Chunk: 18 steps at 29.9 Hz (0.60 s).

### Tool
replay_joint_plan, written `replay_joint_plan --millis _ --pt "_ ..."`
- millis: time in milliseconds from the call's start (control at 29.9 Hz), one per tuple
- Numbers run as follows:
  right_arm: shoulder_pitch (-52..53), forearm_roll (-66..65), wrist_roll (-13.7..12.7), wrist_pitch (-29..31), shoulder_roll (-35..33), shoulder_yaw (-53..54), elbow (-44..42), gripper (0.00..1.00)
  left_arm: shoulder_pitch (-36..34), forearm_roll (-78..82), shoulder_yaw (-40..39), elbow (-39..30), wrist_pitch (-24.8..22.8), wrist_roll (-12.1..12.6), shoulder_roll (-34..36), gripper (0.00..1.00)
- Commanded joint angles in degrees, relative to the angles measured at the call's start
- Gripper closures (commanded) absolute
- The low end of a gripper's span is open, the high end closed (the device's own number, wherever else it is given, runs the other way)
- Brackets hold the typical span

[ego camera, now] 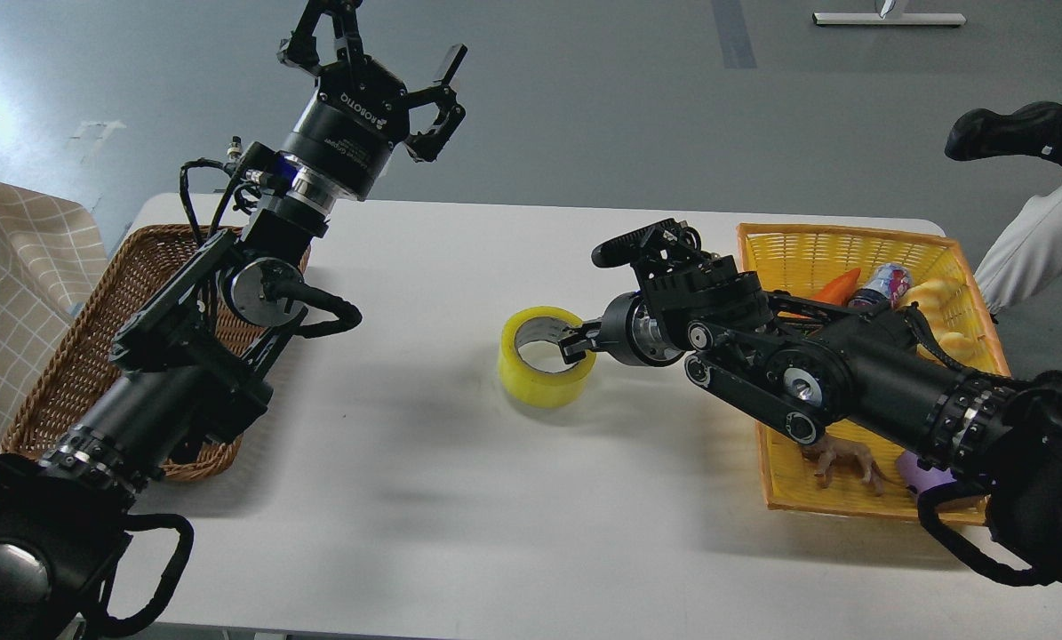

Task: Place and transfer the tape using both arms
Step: 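Carry the tape toward the table center and set it down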

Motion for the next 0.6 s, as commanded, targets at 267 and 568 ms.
replay_joint_plan --millis 267,568 --pt "0.3 0.4 0.0 0.0 0.0 0.7 0.3 0.29 0.0 0.0 0.0 0.0 0.0 0.0 0.0 0.02" --pt "1.0 0.9 -0.4 0.0 -3.1 3.4 6.1 0.04 0.1 0.0 0.0 0.0 0.0 0.0 0.0 0.02"
